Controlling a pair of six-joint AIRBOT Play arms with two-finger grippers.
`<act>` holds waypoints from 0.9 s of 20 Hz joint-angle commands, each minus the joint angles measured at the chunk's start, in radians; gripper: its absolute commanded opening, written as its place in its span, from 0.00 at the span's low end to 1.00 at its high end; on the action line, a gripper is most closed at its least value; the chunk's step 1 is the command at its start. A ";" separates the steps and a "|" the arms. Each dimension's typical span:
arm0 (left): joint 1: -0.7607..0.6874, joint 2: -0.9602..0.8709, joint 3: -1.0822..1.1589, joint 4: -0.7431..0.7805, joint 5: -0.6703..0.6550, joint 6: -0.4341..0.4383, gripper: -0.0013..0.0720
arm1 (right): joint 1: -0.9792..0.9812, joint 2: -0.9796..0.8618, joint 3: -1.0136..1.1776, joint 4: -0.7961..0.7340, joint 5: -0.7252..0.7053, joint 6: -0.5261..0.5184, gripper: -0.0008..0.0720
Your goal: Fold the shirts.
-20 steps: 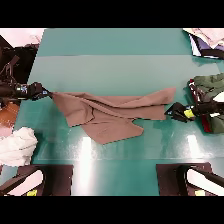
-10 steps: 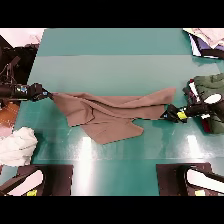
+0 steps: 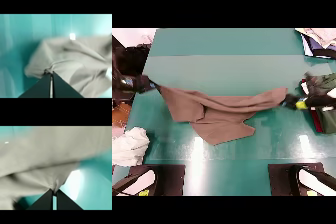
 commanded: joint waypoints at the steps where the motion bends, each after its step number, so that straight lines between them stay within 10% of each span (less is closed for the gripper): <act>1: 0.001 0.001 0.268 -0.034 -0.022 -0.049 0.05 | -0.043 0.131 0.248 0.001 -0.003 0.015 0.04; 8: 0.001 0.022 0.983 -0.074 -0.082 -0.074 0.05 | -0.132 0.249 0.780 0.000 0.001 0.026 0.04; 18: 0.001 0.289 1.032 -0.097 0.038 -0.076 0.05 | -0.376 0.317 1.102 -0.009 0.215 0.080 0.04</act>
